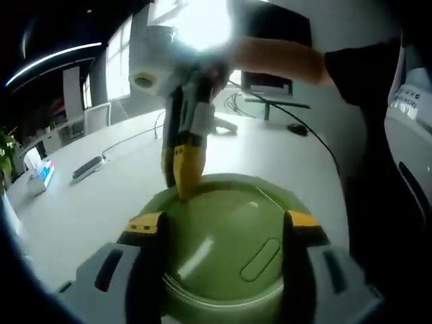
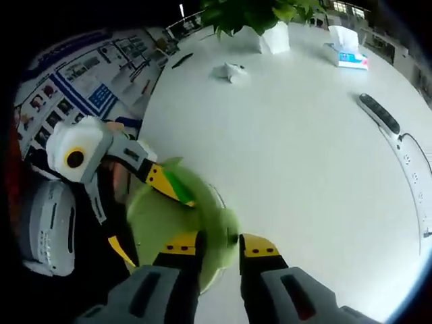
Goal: Pick up the tomato from the tabletop place it into the food storage container close the lid and lock the latches
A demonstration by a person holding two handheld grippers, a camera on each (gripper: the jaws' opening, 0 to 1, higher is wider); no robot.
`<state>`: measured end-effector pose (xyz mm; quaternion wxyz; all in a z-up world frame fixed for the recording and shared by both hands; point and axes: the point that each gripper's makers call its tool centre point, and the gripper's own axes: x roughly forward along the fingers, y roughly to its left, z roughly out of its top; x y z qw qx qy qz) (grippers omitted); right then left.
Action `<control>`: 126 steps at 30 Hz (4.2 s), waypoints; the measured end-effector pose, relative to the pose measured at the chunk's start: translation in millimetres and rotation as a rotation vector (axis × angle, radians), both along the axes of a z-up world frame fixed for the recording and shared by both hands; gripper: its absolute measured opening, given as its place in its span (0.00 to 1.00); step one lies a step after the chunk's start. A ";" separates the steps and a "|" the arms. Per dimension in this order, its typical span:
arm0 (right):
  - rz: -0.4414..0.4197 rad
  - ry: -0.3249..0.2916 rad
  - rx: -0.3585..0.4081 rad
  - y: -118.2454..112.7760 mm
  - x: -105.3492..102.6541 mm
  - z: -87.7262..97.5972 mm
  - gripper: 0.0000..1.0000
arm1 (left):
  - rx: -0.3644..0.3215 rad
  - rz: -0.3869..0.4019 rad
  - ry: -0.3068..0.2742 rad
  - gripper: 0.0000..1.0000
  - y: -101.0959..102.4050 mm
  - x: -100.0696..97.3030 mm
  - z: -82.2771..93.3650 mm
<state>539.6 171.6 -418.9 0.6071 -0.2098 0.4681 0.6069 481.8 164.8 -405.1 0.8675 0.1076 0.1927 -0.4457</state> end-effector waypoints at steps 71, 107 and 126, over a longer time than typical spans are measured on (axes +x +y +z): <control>0.069 -0.356 0.111 -23.0 -77.1 10.0 0.53 | -0.143 0.267 0.230 0.56 80.2 -3.8 20.3; 0.046 -0.360 0.071 -27.6 -81.6 10.8 0.51 | -0.014 0.430 0.612 0.21 86.2 -1.7 -12.5; 0.046 -0.358 0.059 -27.0 -82.0 10.6 0.51 | -0.029 0.480 0.515 0.16 86.8 17.3 -10.9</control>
